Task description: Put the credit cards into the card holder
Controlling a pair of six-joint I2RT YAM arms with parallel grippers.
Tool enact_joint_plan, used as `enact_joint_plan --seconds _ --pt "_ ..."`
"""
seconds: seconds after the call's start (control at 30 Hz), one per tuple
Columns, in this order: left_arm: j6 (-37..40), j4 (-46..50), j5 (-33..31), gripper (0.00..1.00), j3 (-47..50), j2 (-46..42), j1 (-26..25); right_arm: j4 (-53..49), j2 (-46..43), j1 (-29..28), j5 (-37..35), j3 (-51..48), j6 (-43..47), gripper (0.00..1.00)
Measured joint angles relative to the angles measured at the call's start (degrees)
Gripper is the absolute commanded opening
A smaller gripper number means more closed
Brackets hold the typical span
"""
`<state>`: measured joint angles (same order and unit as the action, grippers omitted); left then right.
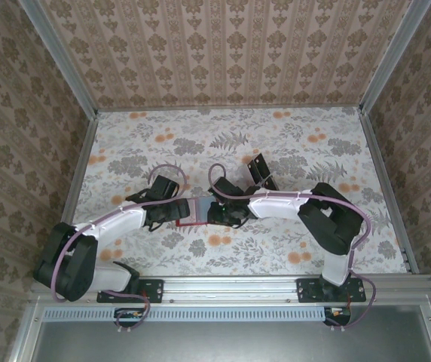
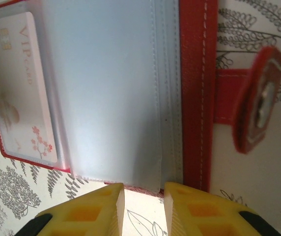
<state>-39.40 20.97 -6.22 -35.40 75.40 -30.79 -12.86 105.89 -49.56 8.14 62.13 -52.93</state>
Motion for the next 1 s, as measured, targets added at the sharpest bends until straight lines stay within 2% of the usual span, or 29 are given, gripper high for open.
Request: enact_joint_plan --seconds 0.17,0.3,0.53,0.77,1.0 --pt "0.0 0.0 0.0 1.00 0.0 0.0 0.0 0.0 0.8 0.0 0.0 1.3 0.0 0.27" --pt "0.0 0.0 0.0 1.00 0.0 0.0 0.0 0.0 1.0 0.0 0.0 1.7 0.2 0.21" --pt "0.0 0.0 0.0 1.00 0.0 0.0 -0.3 -0.1 1.0 0.1 0.0 1.7 0.0 0.00" --pt "0.0 0.4 -0.4 1.00 0.0 -0.8 -0.3 -0.1 1.0 0.1 0.1 1.9 0.2 0.00" --pt "0.0 2.7 -1.9 1.00 0.0 -7.6 2.0 -0.2 1.0 0.0 2.6 7.1 1.1 0.00"
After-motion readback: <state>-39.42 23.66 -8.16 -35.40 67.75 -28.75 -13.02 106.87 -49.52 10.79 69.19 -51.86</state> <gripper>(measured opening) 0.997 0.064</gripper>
